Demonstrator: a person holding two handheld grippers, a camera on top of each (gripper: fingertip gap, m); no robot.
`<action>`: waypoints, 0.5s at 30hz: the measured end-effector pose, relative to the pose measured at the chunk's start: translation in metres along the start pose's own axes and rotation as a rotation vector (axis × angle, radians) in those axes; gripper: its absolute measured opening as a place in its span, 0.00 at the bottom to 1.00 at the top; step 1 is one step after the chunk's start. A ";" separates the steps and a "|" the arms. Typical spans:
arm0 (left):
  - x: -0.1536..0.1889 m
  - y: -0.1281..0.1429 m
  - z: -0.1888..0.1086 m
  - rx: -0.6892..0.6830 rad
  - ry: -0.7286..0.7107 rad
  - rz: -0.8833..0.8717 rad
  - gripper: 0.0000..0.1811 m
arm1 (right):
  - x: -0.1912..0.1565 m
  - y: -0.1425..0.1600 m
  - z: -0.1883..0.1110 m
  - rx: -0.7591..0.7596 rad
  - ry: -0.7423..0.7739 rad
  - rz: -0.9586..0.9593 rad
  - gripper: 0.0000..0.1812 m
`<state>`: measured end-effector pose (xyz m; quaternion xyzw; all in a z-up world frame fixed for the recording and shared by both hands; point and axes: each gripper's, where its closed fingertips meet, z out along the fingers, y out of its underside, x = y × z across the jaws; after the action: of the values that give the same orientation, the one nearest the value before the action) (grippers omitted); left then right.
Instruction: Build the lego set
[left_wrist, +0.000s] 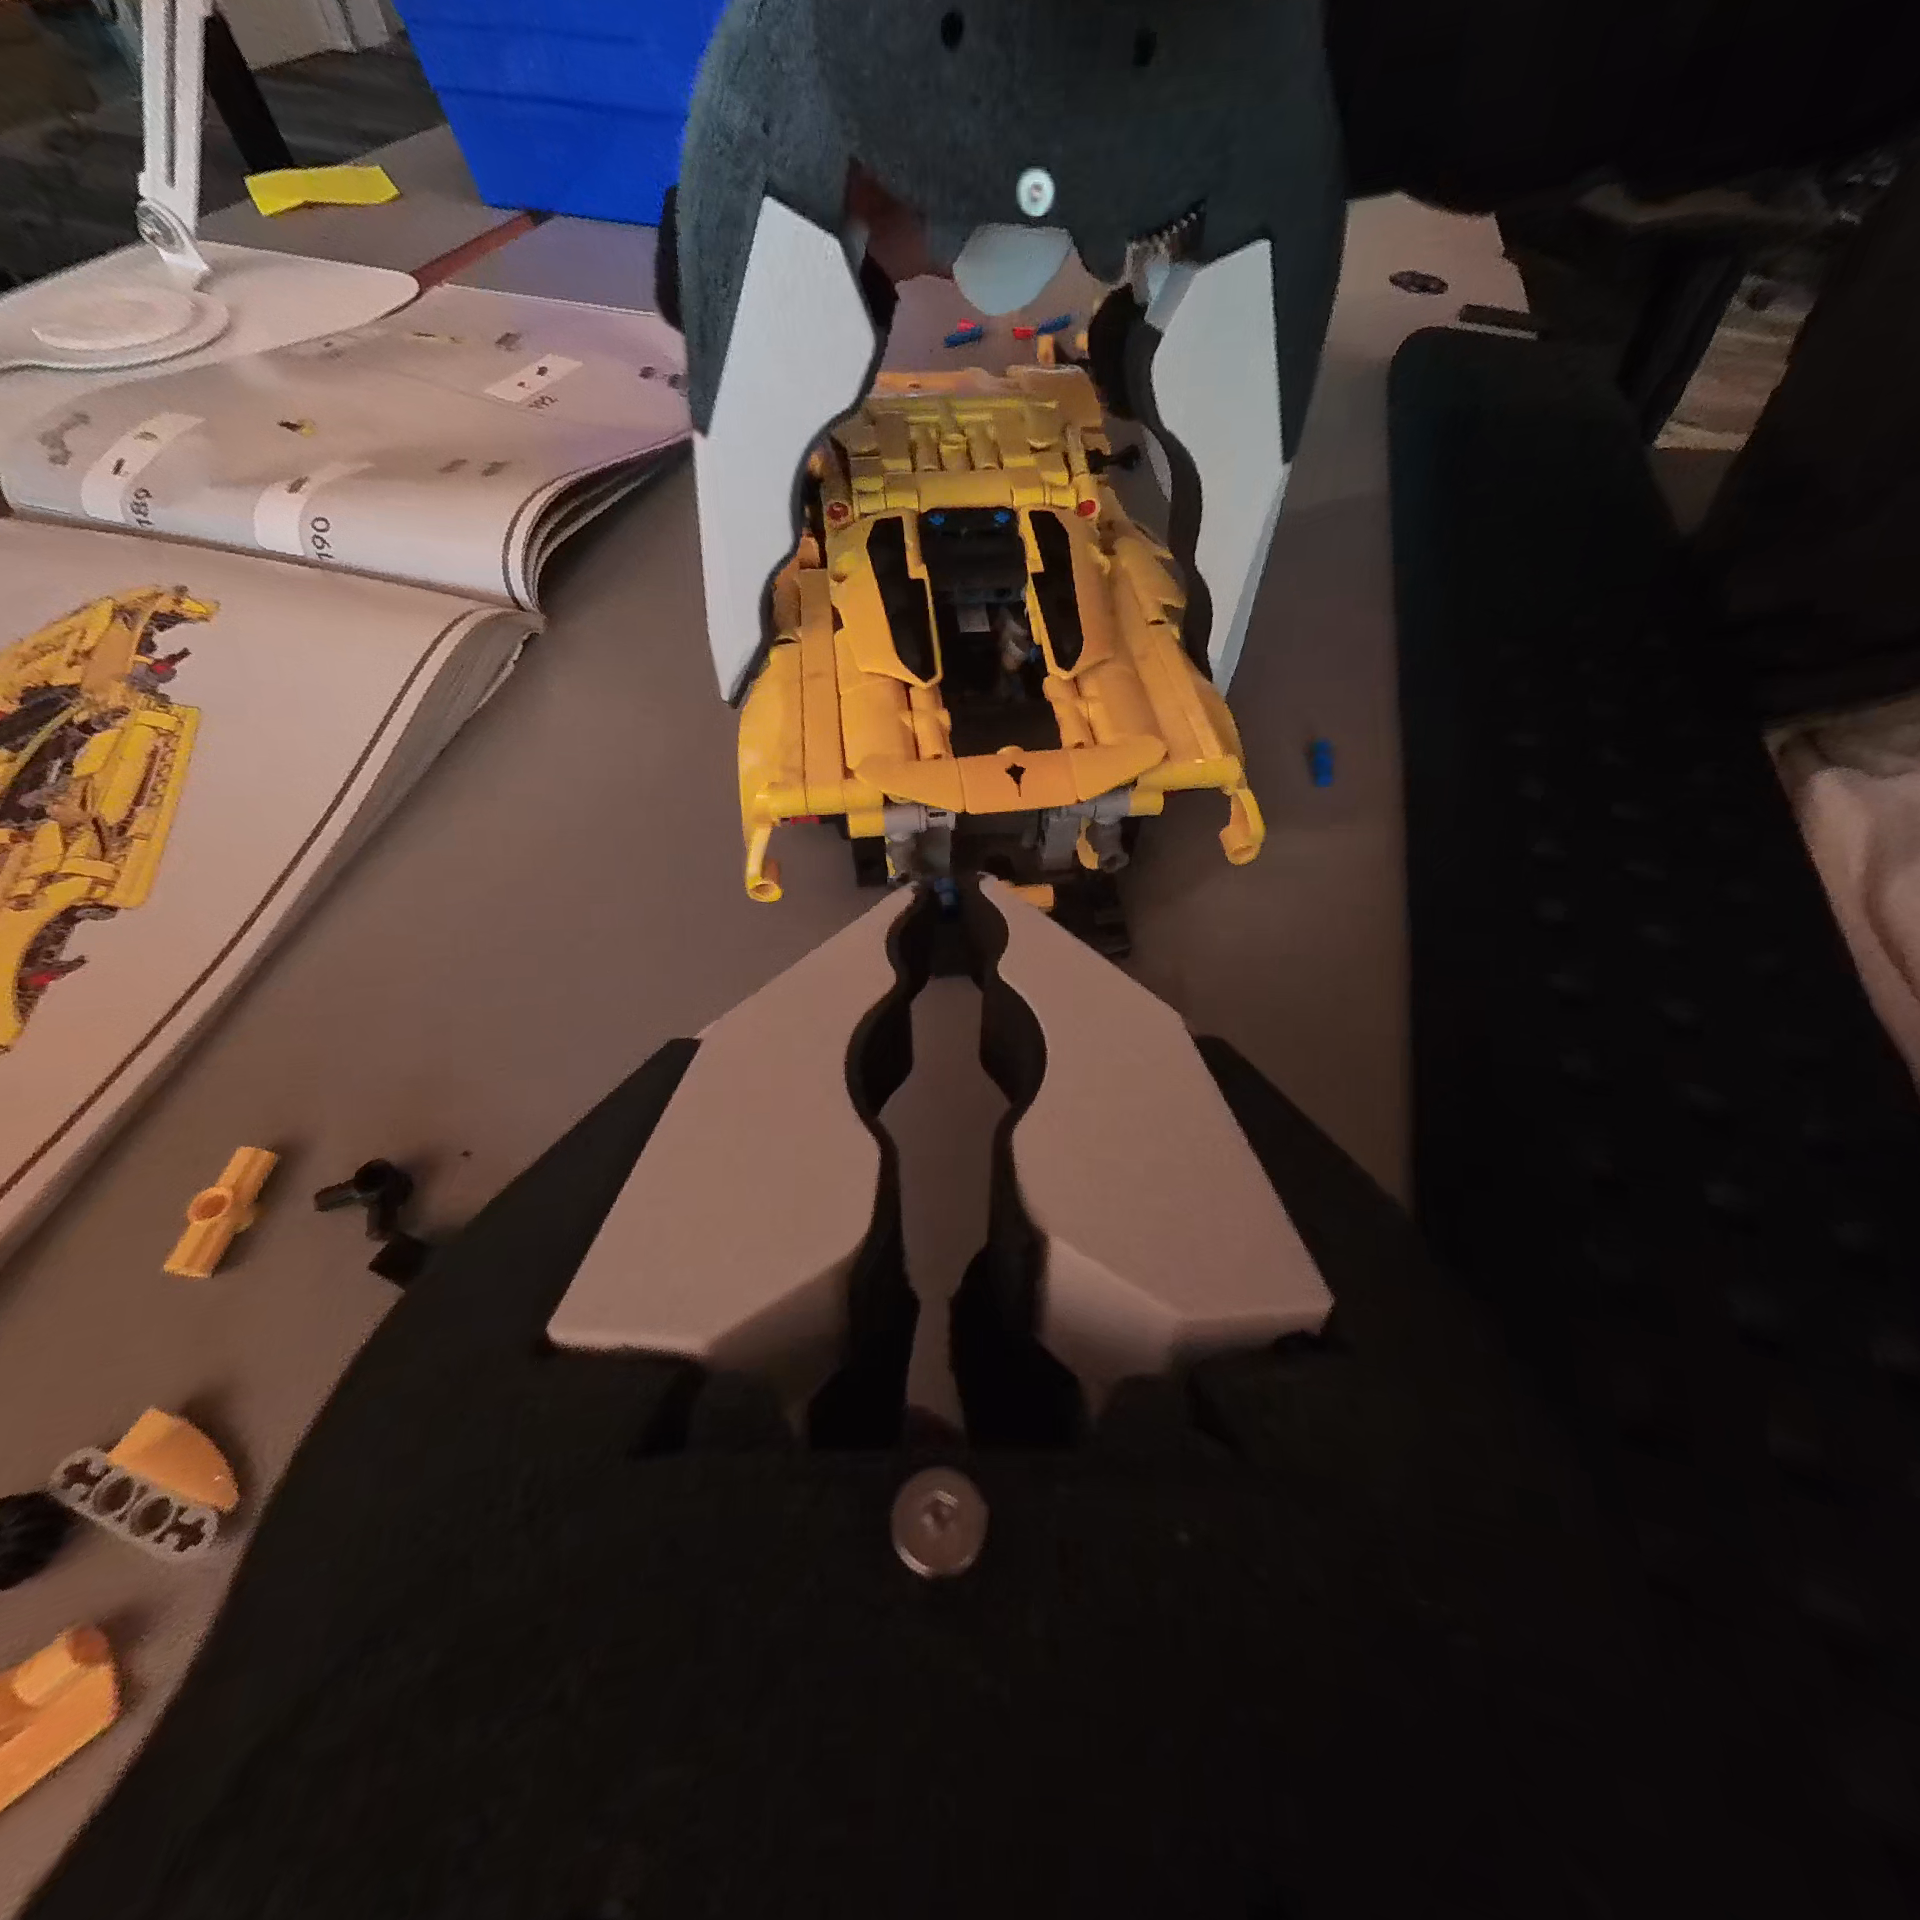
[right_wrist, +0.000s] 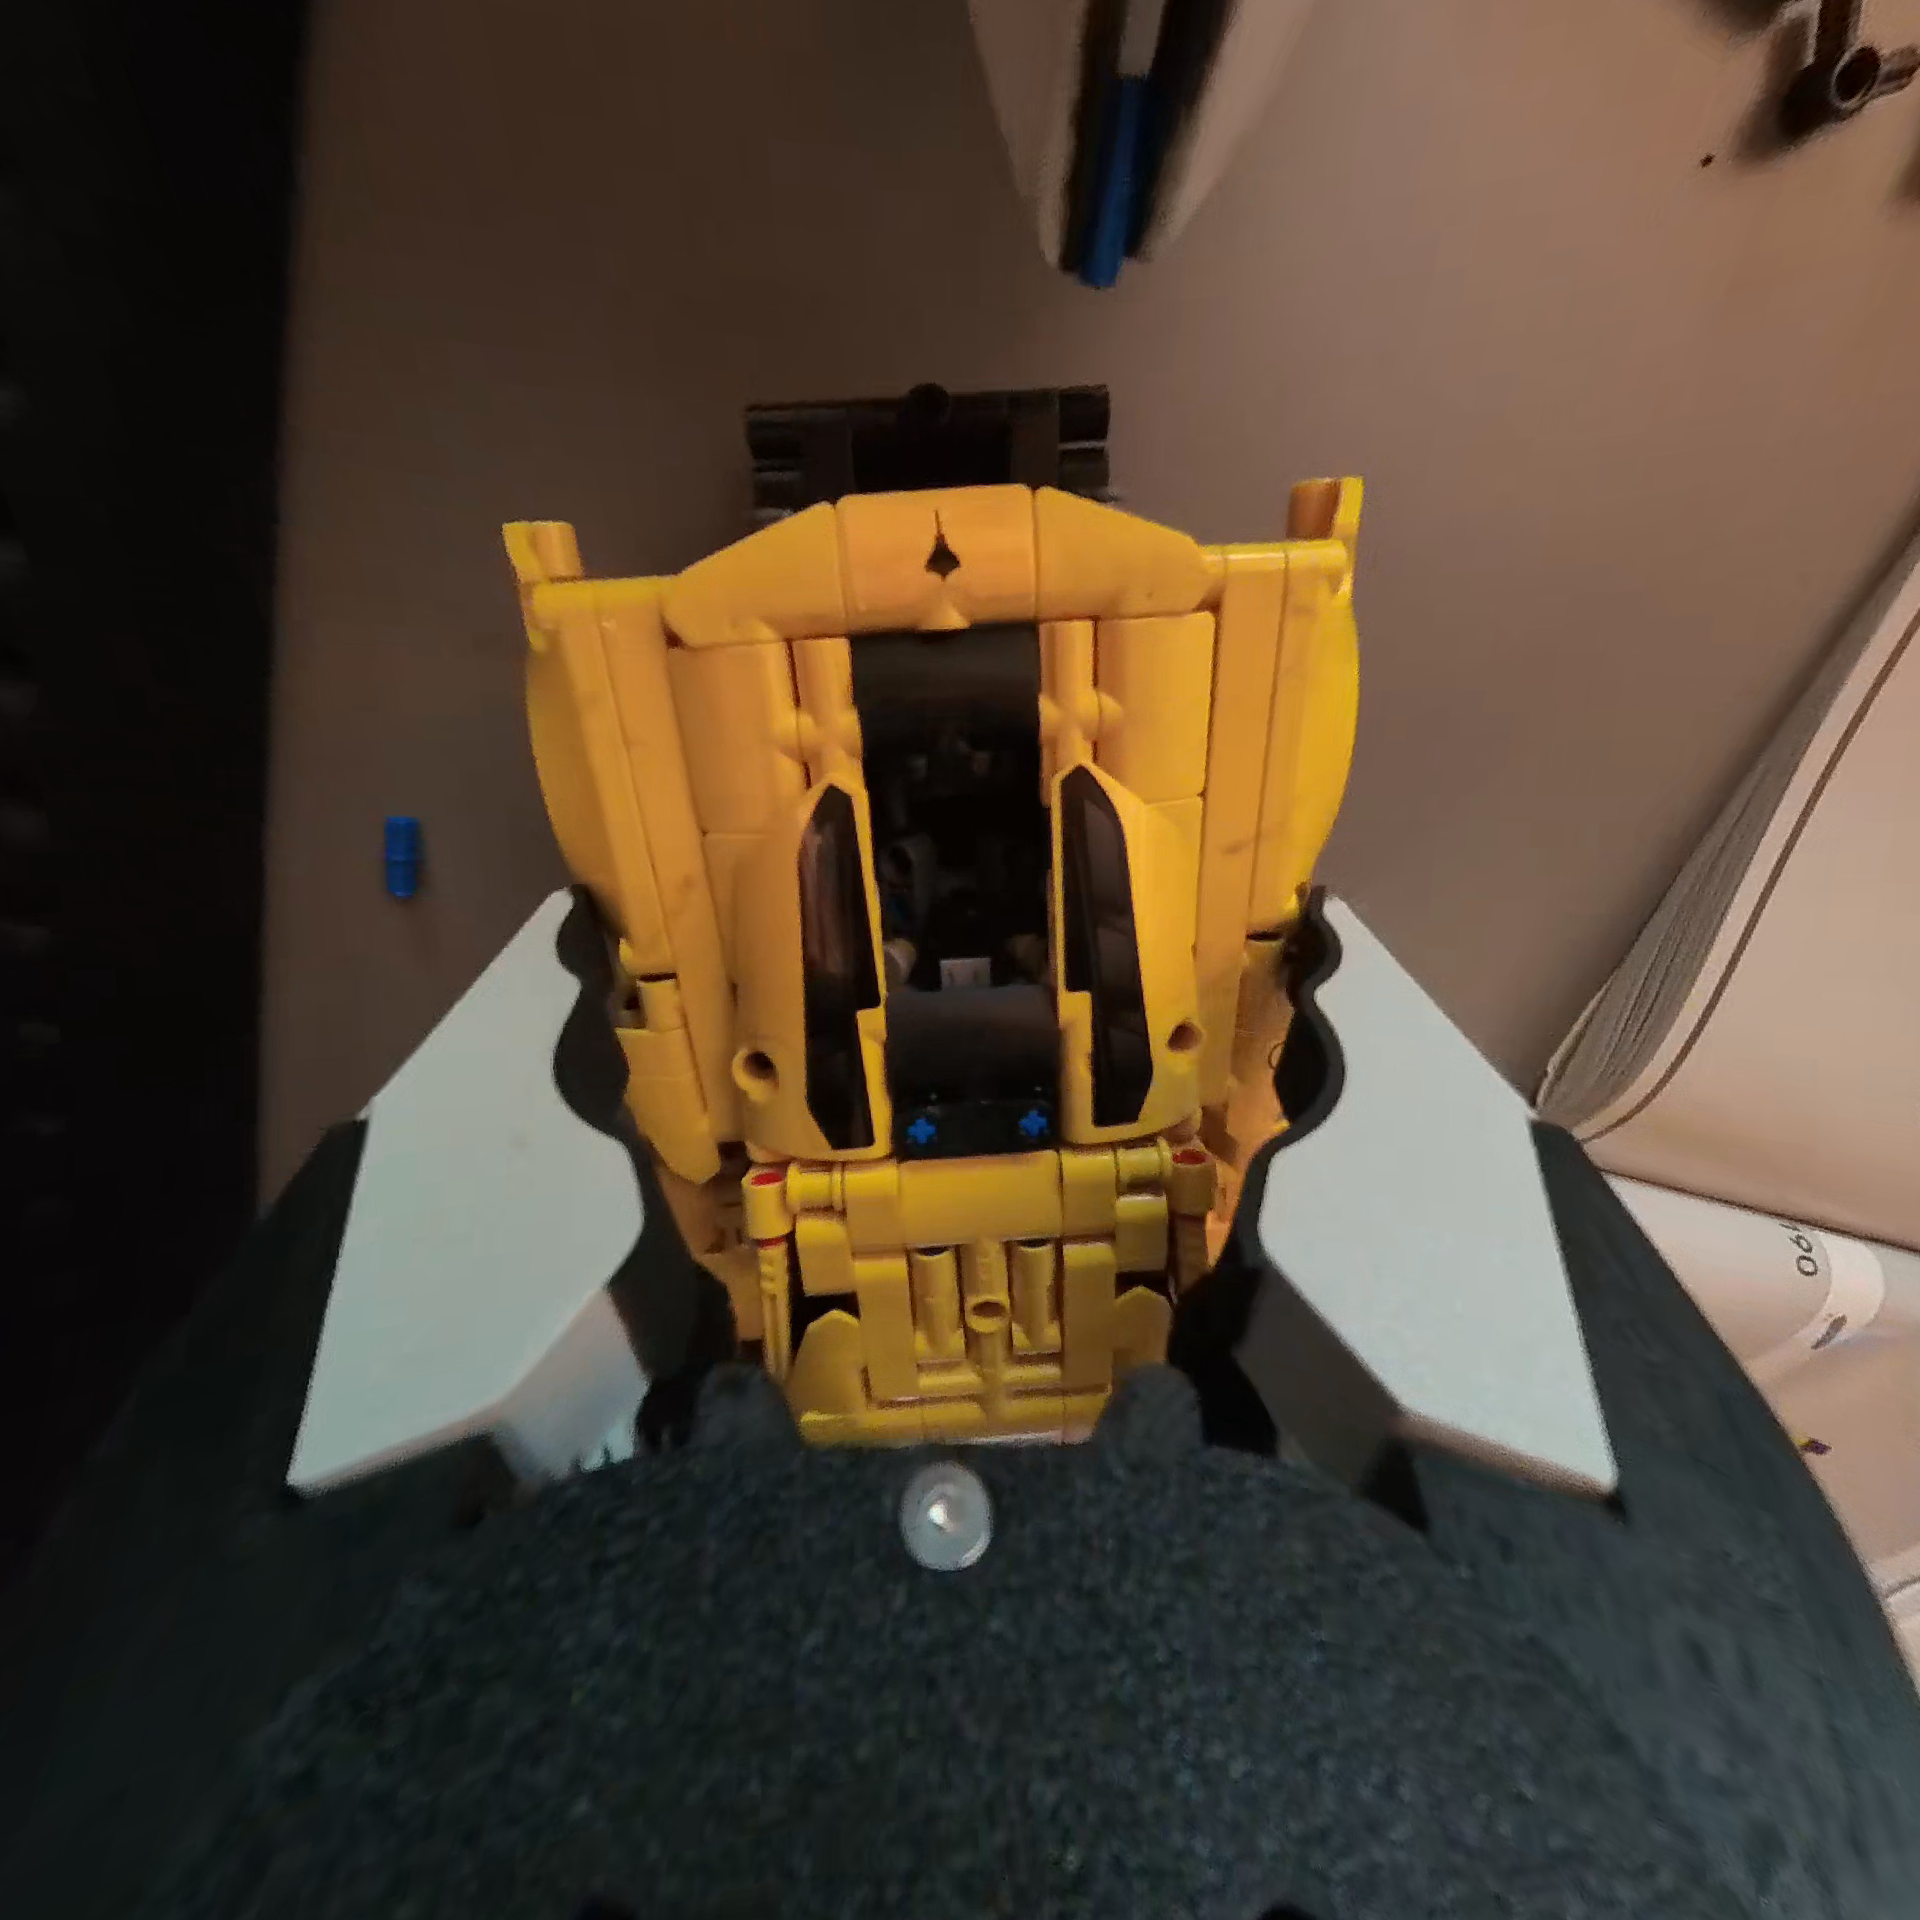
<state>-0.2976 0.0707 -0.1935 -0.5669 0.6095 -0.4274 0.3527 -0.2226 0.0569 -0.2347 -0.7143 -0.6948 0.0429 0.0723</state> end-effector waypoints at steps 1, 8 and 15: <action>-0.002 -0.001 0.000 0.004 -0.001 -0.017 0.02 | 0.000 0.000 0.000 0.016 0.000 -0.001 0.70; -0.004 -0.001 0.014 -0.030 -0.029 0.046 0.02 | 0.004 -0.001 -0.001 0.088 -0.005 0.013 0.69; 0.008 -0.043 -0.009 0.239 -0.134 0.335 0.02 | 0.011 -0.034 -0.040 0.393 -0.064 0.144 0.60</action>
<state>-0.2895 0.0644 -0.1498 -0.4390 0.6154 -0.3936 0.5232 -0.2488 0.0670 -0.1893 -0.7324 -0.6222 0.2053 0.1851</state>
